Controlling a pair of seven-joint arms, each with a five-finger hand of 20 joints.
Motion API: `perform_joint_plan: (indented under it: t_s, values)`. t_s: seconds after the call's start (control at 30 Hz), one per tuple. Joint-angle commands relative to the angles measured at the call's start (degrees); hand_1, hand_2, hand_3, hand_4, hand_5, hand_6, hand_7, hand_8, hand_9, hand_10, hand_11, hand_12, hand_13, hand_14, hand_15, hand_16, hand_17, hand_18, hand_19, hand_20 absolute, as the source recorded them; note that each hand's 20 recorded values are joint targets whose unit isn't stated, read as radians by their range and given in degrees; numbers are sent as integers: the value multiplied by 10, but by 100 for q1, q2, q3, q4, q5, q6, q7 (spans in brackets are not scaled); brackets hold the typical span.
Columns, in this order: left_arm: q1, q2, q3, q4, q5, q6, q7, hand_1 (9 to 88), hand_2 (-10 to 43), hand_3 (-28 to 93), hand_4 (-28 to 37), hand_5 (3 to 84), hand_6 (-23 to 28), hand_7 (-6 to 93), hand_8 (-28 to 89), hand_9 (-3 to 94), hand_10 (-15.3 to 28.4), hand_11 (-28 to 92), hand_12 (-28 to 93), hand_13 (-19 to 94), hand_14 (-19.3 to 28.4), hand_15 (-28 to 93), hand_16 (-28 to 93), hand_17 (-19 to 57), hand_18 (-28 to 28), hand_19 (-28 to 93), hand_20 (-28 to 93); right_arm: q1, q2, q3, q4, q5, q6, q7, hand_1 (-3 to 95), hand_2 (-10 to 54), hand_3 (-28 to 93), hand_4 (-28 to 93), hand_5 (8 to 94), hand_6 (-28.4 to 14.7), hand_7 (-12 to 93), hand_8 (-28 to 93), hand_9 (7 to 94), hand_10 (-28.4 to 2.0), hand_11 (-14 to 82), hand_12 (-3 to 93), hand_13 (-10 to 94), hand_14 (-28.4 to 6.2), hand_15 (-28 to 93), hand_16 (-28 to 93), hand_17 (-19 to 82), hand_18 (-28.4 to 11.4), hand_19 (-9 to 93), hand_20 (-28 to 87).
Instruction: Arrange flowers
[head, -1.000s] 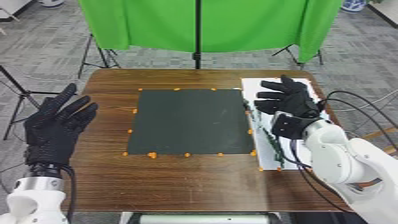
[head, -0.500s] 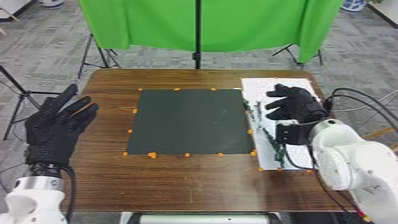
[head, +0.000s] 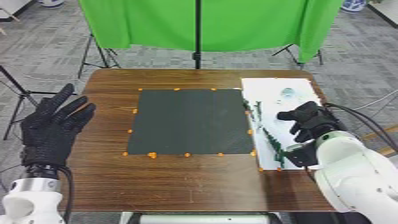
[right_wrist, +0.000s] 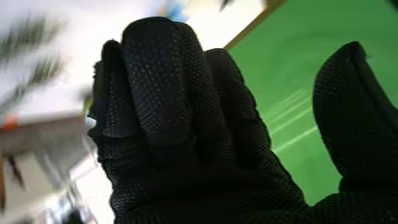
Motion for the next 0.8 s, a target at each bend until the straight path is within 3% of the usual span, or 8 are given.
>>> perform_joint_plan:
  t_s: [0.03,0.07,0.1,0.47,0.8]
  values:
    - [130,-22,-83,-24,1,35,-8,197,80,773,-283,327,80,150,-102,302,196,250,103,225,261,445,-79,-99,238,523,33,-304,63,5,-154,-650,-695,373,276,-18,708,-209,606,-110,149,-105,688,-217,302,157,691,-168,644,109,491,-204,932,133]
    - [170,-7,-84,-39,-17,49,46,197,80,773,-283,327,80,149,-102,302,196,250,103,225,261,445,-79,-99,237,523,32,-288,71,-31,-139,-643,-800,390,280,-19,704,-208,612,-113,147,-105,691,-217,302,158,700,-166,646,110,495,-202,932,138]
    - [144,-25,-83,-31,-8,36,-4,197,80,772,-283,327,80,149,-102,302,196,250,103,225,261,445,-79,-99,237,523,33,-280,69,-80,-128,-650,-897,457,282,-20,702,-207,615,-114,145,-104,692,-218,301,159,705,-166,646,111,497,-202,932,144]
    - [114,14,-67,-30,-20,37,28,197,80,773,-283,327,80,150,-102,302,196,250,103,225,261,446,-79,-99,238,523,32,8,99,-740,21,-1094,-1349,852,291,-28,699,-204,629,-118,143,-97,716,-212,311,165,730,-156,641,116,518,-193,932,167]
    - [92,-30,-97,-36,4,31,-73,197,79,773,-283,327,80,150,-102,301,196,250,103,224,262,447,-80,-99,238,524,32,197,62,-1200,118,-1258,-1624,1056,303,-37,693,-205,636,-120,143,-95,724,-211,317,166,740,-153,639,122,527,-191,932,188]
